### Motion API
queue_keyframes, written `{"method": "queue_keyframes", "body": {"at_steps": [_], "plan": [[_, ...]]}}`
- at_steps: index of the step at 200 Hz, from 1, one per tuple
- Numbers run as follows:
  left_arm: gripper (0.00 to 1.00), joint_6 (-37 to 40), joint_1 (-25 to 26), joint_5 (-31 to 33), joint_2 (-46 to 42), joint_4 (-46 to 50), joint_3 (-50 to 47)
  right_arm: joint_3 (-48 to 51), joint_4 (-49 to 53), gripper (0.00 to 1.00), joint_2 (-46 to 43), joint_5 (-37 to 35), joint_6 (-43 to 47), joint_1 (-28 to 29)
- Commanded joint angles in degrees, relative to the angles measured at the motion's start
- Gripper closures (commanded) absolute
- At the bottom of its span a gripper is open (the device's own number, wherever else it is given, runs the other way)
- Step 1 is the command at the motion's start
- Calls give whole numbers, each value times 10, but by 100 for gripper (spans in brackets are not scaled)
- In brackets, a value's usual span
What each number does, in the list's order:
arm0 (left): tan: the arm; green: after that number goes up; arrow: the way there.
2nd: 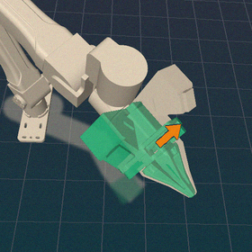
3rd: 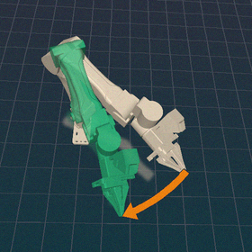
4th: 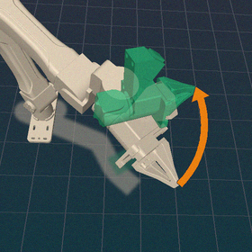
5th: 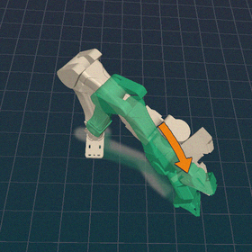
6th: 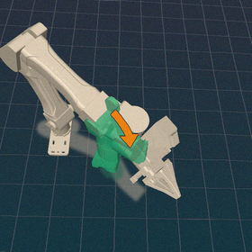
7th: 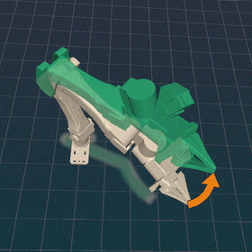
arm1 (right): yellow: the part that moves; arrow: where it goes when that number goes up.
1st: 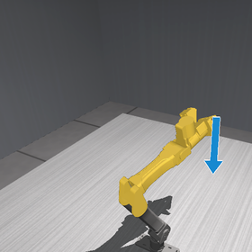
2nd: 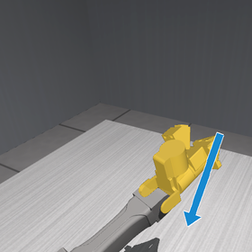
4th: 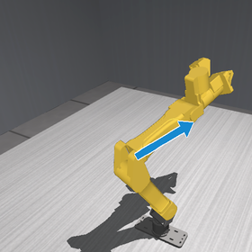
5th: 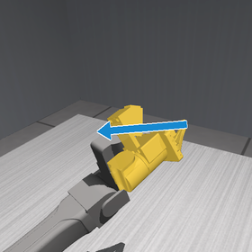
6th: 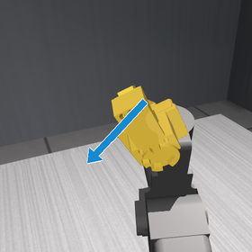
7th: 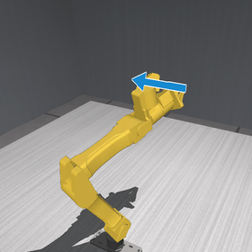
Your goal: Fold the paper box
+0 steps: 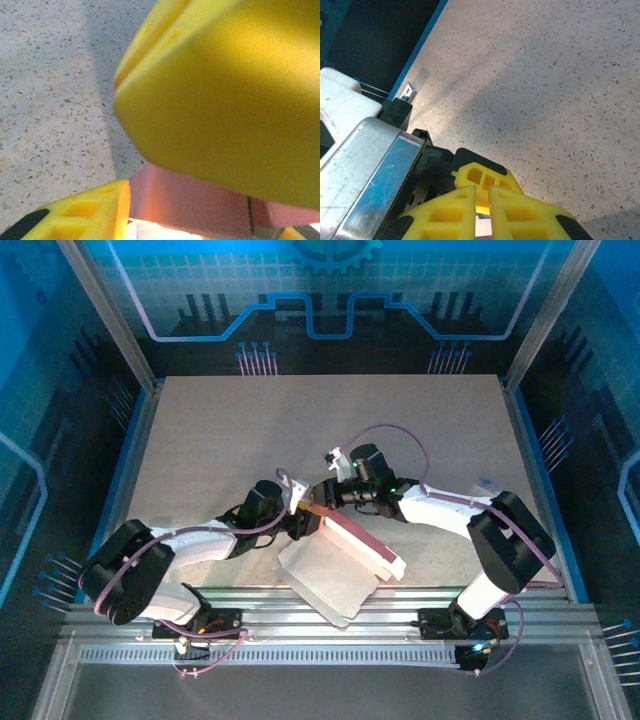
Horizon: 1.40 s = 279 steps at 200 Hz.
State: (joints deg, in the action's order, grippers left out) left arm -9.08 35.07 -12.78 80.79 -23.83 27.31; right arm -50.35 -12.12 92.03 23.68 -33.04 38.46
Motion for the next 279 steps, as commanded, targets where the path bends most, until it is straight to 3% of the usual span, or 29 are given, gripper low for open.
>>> {"method": "queue_keyframes", "body": {"at_steps": [1,105,189,221,279], "plan": [[62,-3,7,23,10,-11,28,21,44,86,18,12,-6,-5],[80,17,52,129,21,8,42,12,59,80,3,16,-36,-23],[89,17,64,210,13,16,35,3,112,53,-51,29,-49,-72],[89,7,65,270,-5,43,35,-23,218,48,-118,-10,1,-85],[88,-28,65,396,-27,106,61,-25,388,53,-273,-100,58,-69]]}}
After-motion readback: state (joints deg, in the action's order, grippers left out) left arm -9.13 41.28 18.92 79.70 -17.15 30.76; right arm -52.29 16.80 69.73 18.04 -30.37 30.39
